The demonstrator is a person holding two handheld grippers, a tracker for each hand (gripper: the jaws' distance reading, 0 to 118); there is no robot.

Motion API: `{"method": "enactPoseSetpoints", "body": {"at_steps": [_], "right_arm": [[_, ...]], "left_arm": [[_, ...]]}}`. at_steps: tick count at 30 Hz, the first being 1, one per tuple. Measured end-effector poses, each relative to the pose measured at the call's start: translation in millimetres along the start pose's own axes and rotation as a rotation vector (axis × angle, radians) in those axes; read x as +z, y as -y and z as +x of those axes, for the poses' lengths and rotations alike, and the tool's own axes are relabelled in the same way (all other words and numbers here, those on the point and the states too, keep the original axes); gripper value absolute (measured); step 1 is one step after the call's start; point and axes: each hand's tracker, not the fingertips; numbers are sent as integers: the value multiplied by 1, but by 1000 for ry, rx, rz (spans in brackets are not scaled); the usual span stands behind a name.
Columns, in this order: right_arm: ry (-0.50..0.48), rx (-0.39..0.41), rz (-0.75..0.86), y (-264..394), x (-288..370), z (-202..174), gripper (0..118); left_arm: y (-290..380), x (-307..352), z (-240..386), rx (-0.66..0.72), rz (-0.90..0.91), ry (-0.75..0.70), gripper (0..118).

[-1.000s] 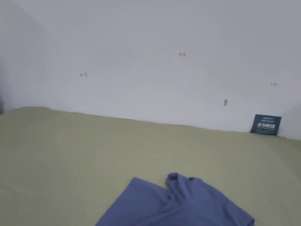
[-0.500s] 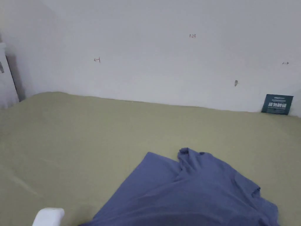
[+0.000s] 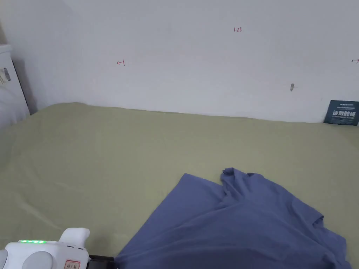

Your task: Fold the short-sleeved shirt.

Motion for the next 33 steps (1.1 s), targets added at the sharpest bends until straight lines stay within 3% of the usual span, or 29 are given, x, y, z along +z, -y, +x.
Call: {"method": "enactPoseSetpoints", "body": {"at_steps": [4,6,7,8,9,11,17,26,27,29,30,31,33], "right_arm": [[6,38,-20,4,-1,0,0],[8,47,-27,5,-3,-1,0],[11,52,-29,5,-3,-1,0],[19,58,-31,5,-3,-1,0],[22,60,-30,5,-4,0,0],[10,59,-39,-2,-8,1,0],[-130,71,-72,-90,-45,9,0],[-23,277,-152,-317,-177,11,2],[-26,322,-157,-335,-195,11,21],[-25,398,-205,-356,-226,8,113],[11,429,-232,-363,-245,9,116],[27,449,-277,-365,-261,11,113],[-18,439,-275,-363,-282,25,112]], "left_arm": [[2,-21,-5,-18,-30,-17,85],[6,-23,-6,-22,-32,-62,66],[9,-17,-7,-16,20,-66,55],[10,-11,-9,14,50,-53,17],[10,-8,-14,52,63,31,2],[13,-3,-15,93,55,95,2],[16,-7,-15,38,45,74,2],[14,-11,-7,52,9,75,2],[14,-12,-5,52,9,68,2],[14,-13,-4,56,3,68,2],[14,-14,-4,59,-2,67,2],[13,-14,-4,59,-3,66,2],[13,-14,-3,49,-9,65,2]]}}
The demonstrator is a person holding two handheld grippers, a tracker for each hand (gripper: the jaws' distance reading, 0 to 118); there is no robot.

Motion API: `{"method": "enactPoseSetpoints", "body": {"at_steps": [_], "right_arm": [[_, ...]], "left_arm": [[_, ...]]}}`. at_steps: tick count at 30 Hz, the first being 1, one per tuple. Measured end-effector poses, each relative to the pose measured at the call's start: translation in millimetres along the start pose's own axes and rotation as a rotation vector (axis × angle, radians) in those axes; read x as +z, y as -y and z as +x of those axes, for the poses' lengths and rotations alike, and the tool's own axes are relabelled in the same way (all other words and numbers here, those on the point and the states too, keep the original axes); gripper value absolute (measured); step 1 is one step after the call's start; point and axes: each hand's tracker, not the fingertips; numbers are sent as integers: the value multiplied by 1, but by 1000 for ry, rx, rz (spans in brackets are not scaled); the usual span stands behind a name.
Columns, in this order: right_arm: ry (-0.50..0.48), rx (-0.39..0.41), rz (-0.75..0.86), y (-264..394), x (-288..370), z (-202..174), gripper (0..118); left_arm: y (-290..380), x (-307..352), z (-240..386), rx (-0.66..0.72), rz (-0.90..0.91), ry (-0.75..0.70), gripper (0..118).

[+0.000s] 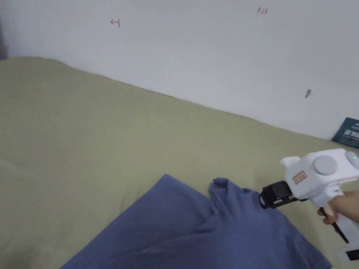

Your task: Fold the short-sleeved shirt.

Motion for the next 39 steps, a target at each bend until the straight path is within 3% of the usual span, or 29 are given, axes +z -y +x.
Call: {"method": "enactPoseSetpoints", "body": {"at_steps": [4,5,6,7,8,9,10,17,21,25,29,33,37,39], "right_arm": [[-25,-69,-77,1,-30,9,109],[-31,-72,-84,1,-31,10,94],[-48,-76,-90,5,-29,11,72],[-110,-110,-71,10,-25,12,62],[-102,-136,-37,9,-19,8,52],[-108,-143,-19,12,-13,9,10],[-131,-151,-13,13,-10,9,0],[-102,-195,99,17,50,-1,0],[-80,-166,192,14,110,-3,0],[-34,-192,278,7,165,4,0],[-11,-273,386,-1,215,21,0],[74,-271,445,-12,245,34,0],[96,-336,524,-27,267,52,0],[173,-346,545,-40,274,59,0]], "left_arm": [[-1,-2,-2,13,-8,7,2],[-2,-2,-4,22,-10,12,2],[-2,-2,-4,27,-9,15,2],[-1,-2,-5,34,-5,19,2],[0,-2,-5,37,-5,22,2],[-1,-3,-6,41,-2,27,2],[0,-3,-7,51,-1,31,2],[-5,10,-8,88,34,35,2],[-30,44,-3,60,137,69,2],[-80,74,8,-31,200,55,2],[-147,97,21,-87,268,31,2],[-217,110,37,-148,307,5,2],[-285,108,55,-187,327,-40,2],[-317,107,63,-231,318,-81,2]]}}
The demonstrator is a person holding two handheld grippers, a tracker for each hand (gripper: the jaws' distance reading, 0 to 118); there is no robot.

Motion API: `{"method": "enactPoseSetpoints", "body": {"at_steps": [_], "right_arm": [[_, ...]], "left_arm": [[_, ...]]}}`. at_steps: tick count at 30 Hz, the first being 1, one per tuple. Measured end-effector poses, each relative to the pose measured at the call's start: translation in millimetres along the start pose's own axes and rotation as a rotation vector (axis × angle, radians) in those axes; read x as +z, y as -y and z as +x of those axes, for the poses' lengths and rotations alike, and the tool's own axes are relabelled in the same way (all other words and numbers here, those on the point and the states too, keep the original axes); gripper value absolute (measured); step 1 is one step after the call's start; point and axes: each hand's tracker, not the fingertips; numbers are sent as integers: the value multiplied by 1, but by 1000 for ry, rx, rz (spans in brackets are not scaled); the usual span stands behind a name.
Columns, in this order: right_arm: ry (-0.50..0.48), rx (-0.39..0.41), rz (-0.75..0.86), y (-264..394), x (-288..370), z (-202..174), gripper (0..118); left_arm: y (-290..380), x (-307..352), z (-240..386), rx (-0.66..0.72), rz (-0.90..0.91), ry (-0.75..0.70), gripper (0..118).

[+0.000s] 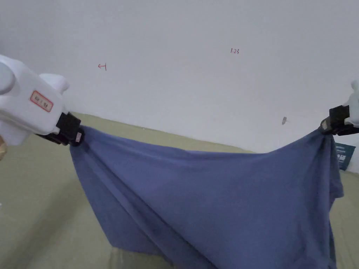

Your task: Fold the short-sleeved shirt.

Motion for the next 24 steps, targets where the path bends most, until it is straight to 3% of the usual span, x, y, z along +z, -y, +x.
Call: {"method": "enactPoseSetpoints", "body": {"at_steps": [5,7,13,17,24], "right_arm": [[140,1,148,-42,6,6,0],[134,-39,187,-57,11,13,0],[135,-49,318,-85,34,14,0],[152,-3,370,-92,43,6,0],[141,-13,417,-102,74,1,0]], "left_arm": [[-68,-20,0,5,31,-69,2],[-87,-23,-3,12,64,-127,2],[-120,-5,7,58,160,-162,2],[-130,11,9,58,190,-162,2],[-136,44,22,42,236,-179,2]]}}
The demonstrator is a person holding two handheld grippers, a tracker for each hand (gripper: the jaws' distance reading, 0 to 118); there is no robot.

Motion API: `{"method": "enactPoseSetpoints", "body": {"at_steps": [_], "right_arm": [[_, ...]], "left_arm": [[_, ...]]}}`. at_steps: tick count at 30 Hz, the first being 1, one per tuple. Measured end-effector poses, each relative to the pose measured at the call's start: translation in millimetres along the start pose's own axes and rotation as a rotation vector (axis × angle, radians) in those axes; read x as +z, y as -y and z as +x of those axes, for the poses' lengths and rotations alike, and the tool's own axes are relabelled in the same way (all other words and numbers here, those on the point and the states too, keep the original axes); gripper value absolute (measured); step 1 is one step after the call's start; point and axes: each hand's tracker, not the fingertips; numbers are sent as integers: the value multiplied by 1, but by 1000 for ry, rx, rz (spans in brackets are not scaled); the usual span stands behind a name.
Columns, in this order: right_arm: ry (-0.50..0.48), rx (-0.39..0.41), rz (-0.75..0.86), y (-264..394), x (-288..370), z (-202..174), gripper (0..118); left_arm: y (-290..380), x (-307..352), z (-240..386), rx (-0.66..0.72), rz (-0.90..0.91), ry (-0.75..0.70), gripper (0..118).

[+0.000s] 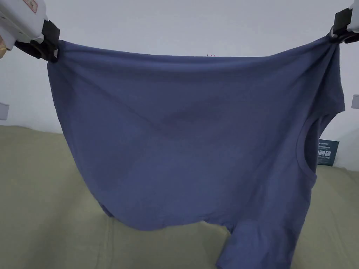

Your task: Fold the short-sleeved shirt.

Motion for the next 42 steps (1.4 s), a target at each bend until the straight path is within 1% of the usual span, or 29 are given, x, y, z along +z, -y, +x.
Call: {"method": "enactPoseSetpoints", "body": {"at_steps": [4,7,12,14,15,16,18,19,20,22,24,25,27,28,30,34,36,38,40,41,42], "right_arm": [[-24,-3,-32,6,18,3,0],[-46,4,-72,30,29,7,0],[-87,5,-131,82,71,16,0],[-83,-17,-162,107,96,17,0],[-100,-19,-177,118,105,20,0],[-97,-18,-197,130,115,22,0],[-88,-14,-266,151,133,22,0],[-98,-23,-288,163,141,26,0],[-109,-15,-308,174,149,30,0],[-92,-23,-347,193,163,34,0],[-75,-56,-382,212,177,40,0],[-103,-66,-398,221,184,42,0],[-100,-84,-416,239,201,44,0],[-108,-81,-437,249,211,43,0],[-115,-84,-468,269,231,43,0],[-141,-156,-538,314,274,43,0],[-139,-163,-549,334,293,43,0],[-137,-194,-572,357,312,46,0],[-152,-219,-576,375,327,48,0],[-146,-226,-578,383,335,48,0],[-152,-238,-580,391,341,48,0]], "left_arm": [[9,7,2,-39,-14,15,2],[35,18,7,-59,-28,53,2],[88,42,13,-85,-57,99,2],[104,43,2,-80,-63,113,2],[108,38,-6,-62,-87,128,2],[119,41,-9,-44,-111,152,2],[137,45,-14,-41,-125,146,2],[147,46,-17,-43,-148,147,2],[157,49,-21,-40,-151,140,2],[174,54,-27,-20,-180,168,2],[191,61,-31,-17,-188,183,2],[200,65,-33,-9,-204,195,2],[221,76,-29,-37,-209,195,2],[231,80,-30,-44,-224,200,2],[254,92,-28,-23,-245,225,2],[303,111,-34,14,-269,243,2],[326,118,-40,40,-296,250,2],[354,130,-44,72,-310,245,2],[375,139,-47,50,-319,264,2],[385,145,-46,42,-312,240,2],[395,150,-45,43,-316,246,2]]}}
